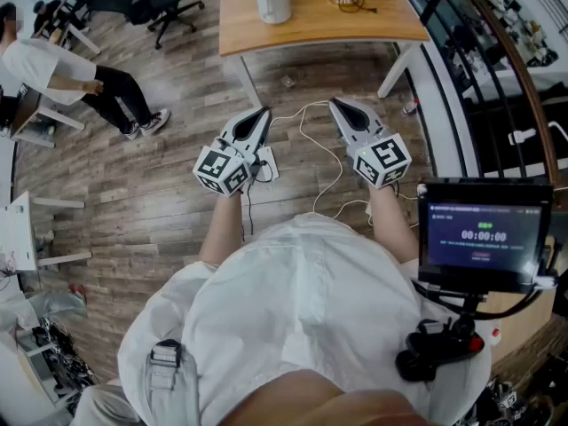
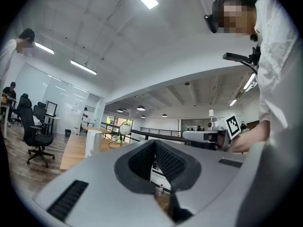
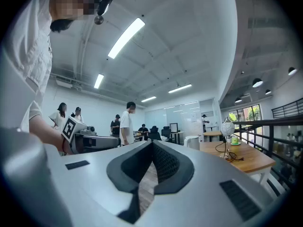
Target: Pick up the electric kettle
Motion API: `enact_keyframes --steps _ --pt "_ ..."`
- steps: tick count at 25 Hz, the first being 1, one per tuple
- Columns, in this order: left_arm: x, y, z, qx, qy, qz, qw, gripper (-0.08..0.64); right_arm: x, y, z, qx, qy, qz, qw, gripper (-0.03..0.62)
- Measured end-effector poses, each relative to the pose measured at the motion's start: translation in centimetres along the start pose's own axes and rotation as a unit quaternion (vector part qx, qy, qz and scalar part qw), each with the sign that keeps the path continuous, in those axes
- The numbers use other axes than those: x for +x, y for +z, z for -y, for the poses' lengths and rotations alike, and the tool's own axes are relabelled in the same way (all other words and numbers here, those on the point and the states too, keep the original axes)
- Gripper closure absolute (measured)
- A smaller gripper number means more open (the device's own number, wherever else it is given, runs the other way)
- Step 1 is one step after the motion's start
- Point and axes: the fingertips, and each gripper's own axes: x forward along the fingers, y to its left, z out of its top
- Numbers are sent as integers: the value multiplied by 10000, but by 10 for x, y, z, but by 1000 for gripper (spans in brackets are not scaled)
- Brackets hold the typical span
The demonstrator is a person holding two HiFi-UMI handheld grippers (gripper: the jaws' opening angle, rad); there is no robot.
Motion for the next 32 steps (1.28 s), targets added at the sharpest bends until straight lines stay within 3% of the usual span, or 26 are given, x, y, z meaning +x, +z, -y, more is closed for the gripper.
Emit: enact_keyframes --steps 5,9,14,20,28,32 --pt "0 -3 2 -3 -46 -24 10000 551 -1 -3 -1 -13 -38 -26 10000 583" --pt "29 -9 2 -14 1 -78 10000 551 -2 -6 29 31 20 -28 10000 583" --pt "7 -3 3 18 2 -14 10000 551 -1 -3 6 -65 84 -10 9999 583" --pt "32 8 -7 -13 -12 -23 10000 551 10 10 23 14 237 61 9997 583" --pt "56 -10 -5 -12 63 -85 9999 551 0 -5 54 43 210 73 9997 583" --pt "49 -16 3 -2 120 -102 9999 551 -9 -12 49 61 283 62 9996 583"
